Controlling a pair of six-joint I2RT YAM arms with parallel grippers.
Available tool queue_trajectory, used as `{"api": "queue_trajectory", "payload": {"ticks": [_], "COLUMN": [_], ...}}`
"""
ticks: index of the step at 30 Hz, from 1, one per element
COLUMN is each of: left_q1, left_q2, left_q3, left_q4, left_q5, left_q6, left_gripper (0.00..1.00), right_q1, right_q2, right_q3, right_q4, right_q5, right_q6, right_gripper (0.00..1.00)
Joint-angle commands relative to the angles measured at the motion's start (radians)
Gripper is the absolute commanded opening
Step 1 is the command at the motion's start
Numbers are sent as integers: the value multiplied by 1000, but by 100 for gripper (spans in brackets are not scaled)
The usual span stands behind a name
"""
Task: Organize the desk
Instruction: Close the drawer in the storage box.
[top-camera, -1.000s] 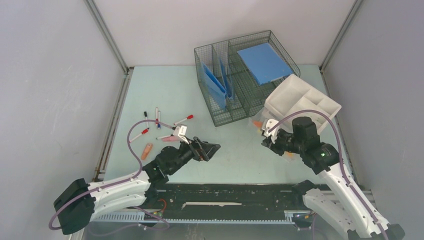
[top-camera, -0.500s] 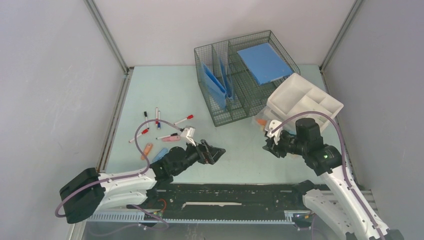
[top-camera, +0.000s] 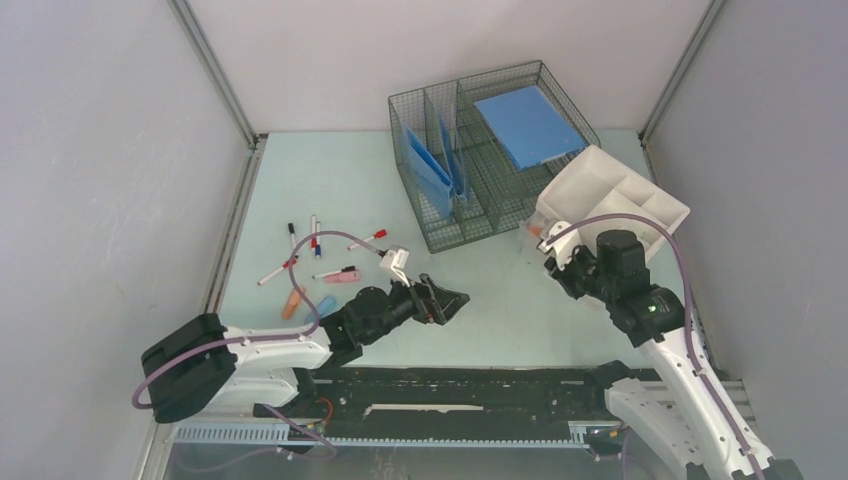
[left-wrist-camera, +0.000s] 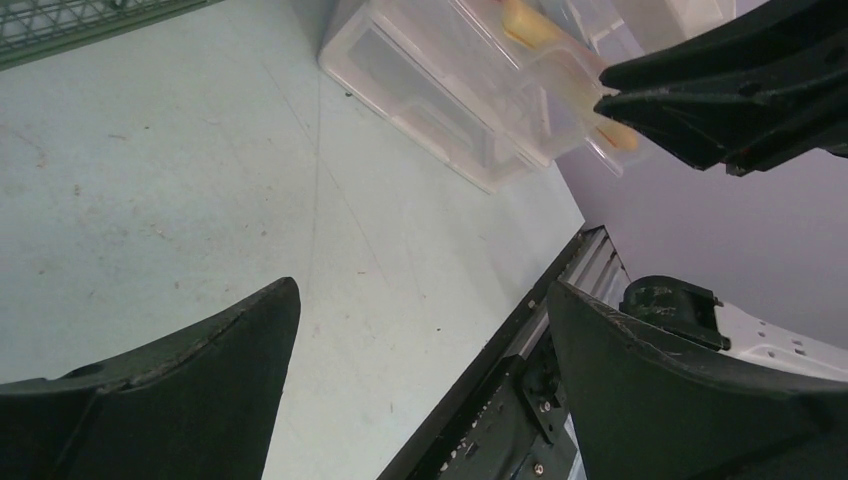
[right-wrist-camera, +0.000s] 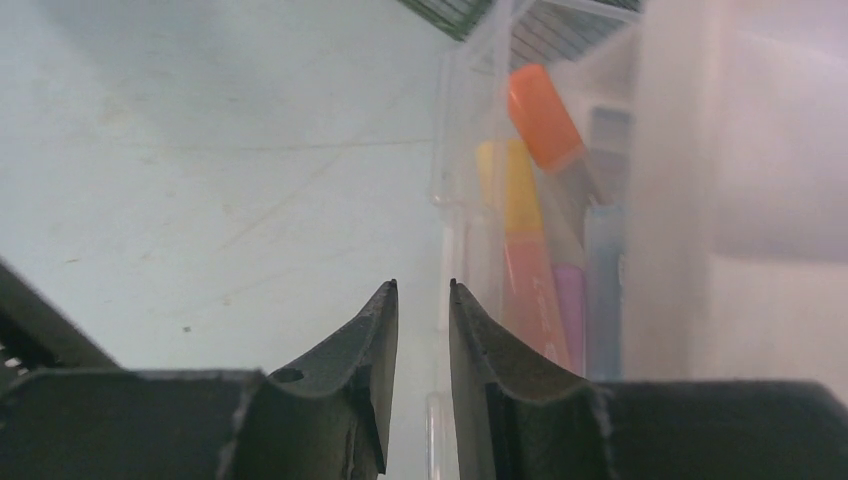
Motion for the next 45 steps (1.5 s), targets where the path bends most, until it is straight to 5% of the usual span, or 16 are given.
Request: {"api": "queue_trajectory", "payload": {"ticks": [1,14,21,30,45], "left_q1": [-19,-64,-85,-92,-96], "left_q2": [64,338,502,769,1074], "left_q3": [71,259,390,565,862], "left_q4": [92,179,249,427,464], "left_q5": [10,18,-9,-4,-27], "left_q6": [-21,-93,-174,-334,-534], "left_gripper": [100,100,94,76,67], "right_q1": [-36,-92,-97,-160,-204], "right_q2": [-15,-21,-74,-147,-191], "right_q3": [29,14,15,61,47], "right_q4": [68,134,54,42,126], "right_q5": [165,290,-98,-312,-190], "right_q6": [35,71,65,211,317], "right_gripper": [33,44,54,58,59]}}
